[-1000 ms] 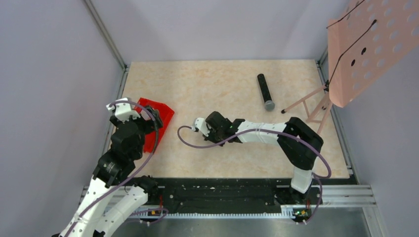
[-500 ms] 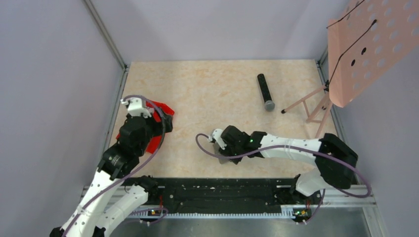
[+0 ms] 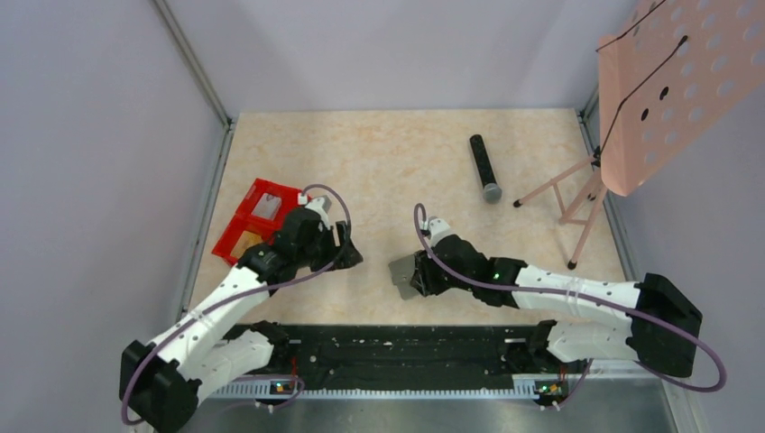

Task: Take the credit cards out of the card holder
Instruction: Move the card holder to the corner of the board, then open the card holder at the center of the board.

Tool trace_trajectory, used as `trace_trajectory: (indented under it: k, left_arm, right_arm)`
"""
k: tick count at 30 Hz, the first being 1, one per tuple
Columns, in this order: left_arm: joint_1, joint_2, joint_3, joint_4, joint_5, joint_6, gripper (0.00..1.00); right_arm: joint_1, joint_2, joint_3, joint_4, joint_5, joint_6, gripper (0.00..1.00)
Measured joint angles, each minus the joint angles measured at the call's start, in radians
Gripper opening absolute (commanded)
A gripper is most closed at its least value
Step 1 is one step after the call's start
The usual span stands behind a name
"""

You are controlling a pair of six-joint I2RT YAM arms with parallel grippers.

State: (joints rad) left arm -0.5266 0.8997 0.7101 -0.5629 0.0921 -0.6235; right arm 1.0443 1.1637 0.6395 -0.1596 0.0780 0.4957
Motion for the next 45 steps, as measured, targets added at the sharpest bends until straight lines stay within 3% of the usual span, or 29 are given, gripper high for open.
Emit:
trace_trajectory:
  k: [8, 14, 27, 36, 39, 42, 45]
  left_arm:
    - [-0.106, 0.227, -0.074, 0.19, 0.121, -0.076, 0.61]
    - [-0.204, 0.367, -0.079, 0.335, 0.153, -0.108, 0.59]
    - [-0.23, 0.557, -0.078, 0.485, 0.154, -0.119, 0.35]
    - [-0.233, 0.593, -0.078, 0.519, 0.159, -0.115, 0.27]
    - [-0.233, 0.602, -0.076, 0.528, 0.168, -0.115, 0.26]
    - [-0.235, 0.602, -0.076, 0.529, 0.169, -0.116, 0.26]
    - [-0.235, 0.602, -0.076, 0.529, 0.168, -0.117, 0.26]
  right_arm:
    - [-0.114, -0.013, -0.082, 0.052, -0.016, 0.136, 0.48]
    - [-0.251, -0.018, -0.175, 0.131, -0.13, 0.156, 0.48]
    - [-0.288, 0.154, -0.195, 0.33, -0.261, 0.205, 0.58]
    - [-0.297, 0.213, -0.235, 0.483, -0.326, 0.245, 0.59]
    - [-0.315, 0.214, -0.275, 0.558, -0.362, 0.274, 0.49]
    - [-0.326, 0.214, -0.309, 0.613, -0.385, 0.294, 0.23]
    - [-0.333, 0.214, -0.343, 0.651, -0.389, 0.32, 0.04]
